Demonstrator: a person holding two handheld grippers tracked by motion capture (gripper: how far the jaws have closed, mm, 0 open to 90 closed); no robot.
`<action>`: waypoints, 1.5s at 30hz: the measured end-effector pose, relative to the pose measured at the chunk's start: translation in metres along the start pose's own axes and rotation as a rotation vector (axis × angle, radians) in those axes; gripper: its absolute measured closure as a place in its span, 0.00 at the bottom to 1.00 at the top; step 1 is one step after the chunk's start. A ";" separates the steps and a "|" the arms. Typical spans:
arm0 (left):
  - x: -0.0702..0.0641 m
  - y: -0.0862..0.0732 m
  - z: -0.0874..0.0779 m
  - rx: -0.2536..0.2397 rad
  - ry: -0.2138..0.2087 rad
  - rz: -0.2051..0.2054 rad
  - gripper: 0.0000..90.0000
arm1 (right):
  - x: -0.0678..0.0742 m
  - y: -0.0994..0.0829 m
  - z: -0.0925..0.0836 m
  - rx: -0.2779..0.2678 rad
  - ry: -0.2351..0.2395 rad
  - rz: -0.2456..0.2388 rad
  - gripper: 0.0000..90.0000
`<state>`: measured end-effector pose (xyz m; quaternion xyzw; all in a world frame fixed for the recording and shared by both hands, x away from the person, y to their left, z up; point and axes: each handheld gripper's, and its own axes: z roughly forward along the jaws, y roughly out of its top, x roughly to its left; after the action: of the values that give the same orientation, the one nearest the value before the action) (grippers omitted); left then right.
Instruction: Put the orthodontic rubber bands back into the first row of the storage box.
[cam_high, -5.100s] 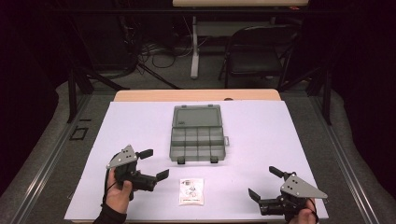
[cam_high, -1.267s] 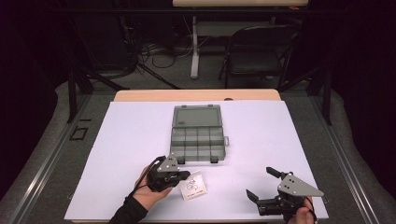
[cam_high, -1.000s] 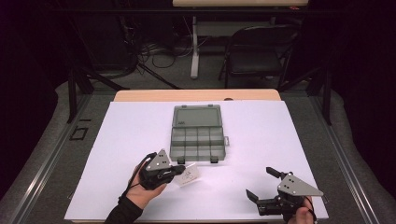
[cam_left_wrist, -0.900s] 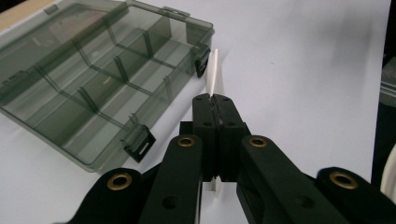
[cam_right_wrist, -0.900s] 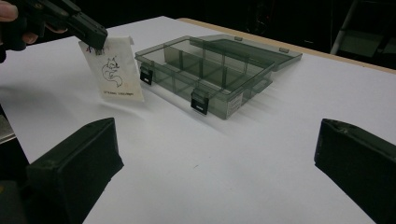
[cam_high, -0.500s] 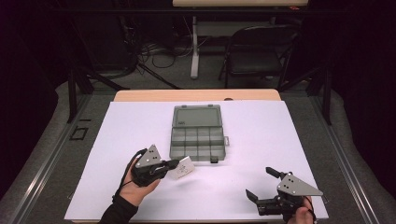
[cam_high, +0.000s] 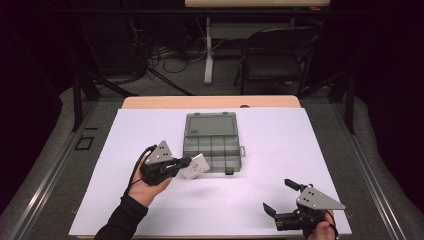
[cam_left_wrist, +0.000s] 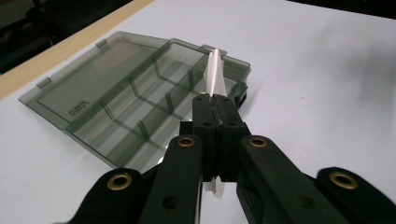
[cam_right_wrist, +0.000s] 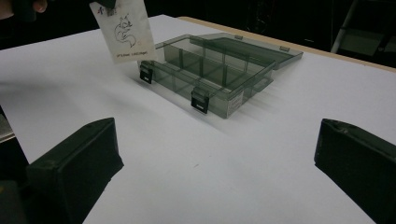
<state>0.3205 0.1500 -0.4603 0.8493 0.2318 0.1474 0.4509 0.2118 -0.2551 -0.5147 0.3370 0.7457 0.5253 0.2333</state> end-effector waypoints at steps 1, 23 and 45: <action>0.002 0.003 0.000 0.000 0.003 0.000 0.99 | 0.000 0.000 0.000 -0.003 -0.002 0.001 0.00; 0.048 0.061 0.006 0.007 0.037 -0.011 0.99 | 0.001 0.000 0.001 -0.015 -0.002 -0.003 0.00; 0.076 0.082 0.046 0.081 0.047 -0.019 0.99 | 0.000 0.000 0.001 -0.007 0.004 -0.005 0.00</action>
<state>0.4279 0.1182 -0.4145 0.8610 0.2560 0.1537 0.4117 0.2124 -0.2545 -0.5154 0.3332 0.7451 0.5282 0.2342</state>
